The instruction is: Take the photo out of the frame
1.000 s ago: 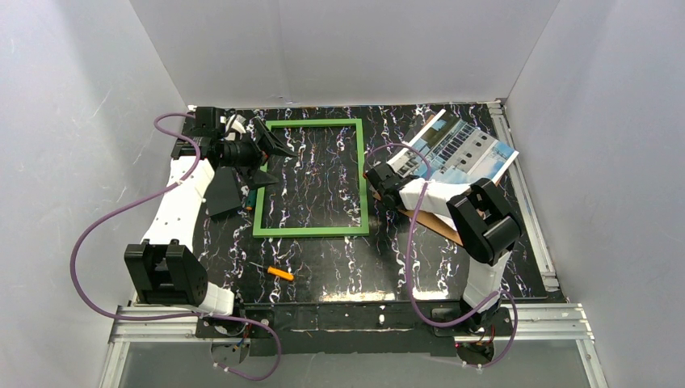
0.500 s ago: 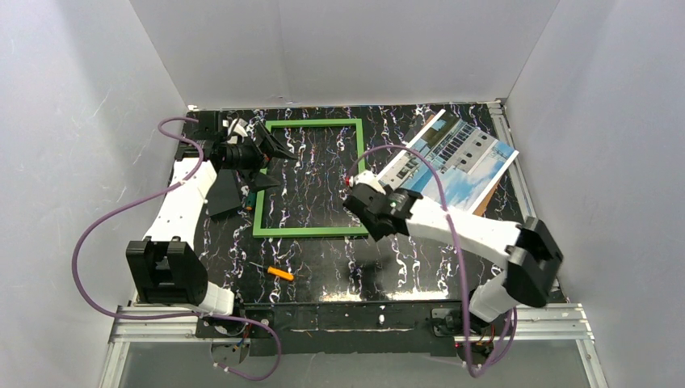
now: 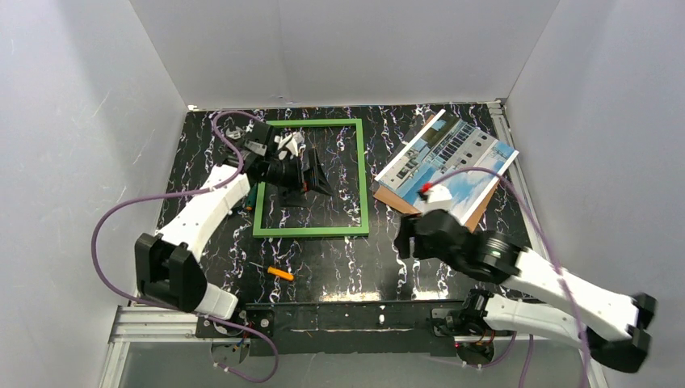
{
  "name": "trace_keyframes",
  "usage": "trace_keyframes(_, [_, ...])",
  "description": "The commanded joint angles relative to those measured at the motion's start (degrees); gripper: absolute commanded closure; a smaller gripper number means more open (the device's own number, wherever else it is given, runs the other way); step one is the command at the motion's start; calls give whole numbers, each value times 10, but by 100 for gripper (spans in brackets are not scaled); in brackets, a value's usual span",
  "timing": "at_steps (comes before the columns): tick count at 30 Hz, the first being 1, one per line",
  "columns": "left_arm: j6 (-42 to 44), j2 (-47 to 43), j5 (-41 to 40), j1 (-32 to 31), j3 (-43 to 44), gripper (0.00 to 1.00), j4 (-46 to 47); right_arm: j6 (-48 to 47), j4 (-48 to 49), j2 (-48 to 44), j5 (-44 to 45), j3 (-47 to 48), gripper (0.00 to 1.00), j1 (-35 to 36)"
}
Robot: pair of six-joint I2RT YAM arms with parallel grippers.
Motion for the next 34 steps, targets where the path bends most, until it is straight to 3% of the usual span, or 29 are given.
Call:
trace_keyframes(1, [39,-125,-12,1,-62,2,-19,19,-40,-136,39,9,24,-2])
trace_keyframes(7, [63,-290,-56,-1,-45,2,-89,-20,-53,-275,43,54,19,-2])
trace_keyframes(12, [66,-400,-168,-2,-18,2,-124,-57,-32,-315,49,98,18,-2])
trace_keyframes(16, [68,-425,-217,-2,23,2,-129,-79,-2,-315,46,129,17,-2])
trace_keyframes(23, [44,-505,-235,-2,-51,2,28,-135,63,-313,40,150,15,-2])
trace_keyframes(31, [57,-500,-240,-2,-46,2,15,-178,120,-355,19,111,14,-2])
trace_keyframes(34, [57,-497,-239,-2,-50,2,16,-168,81,-336,62,122,14,-2])
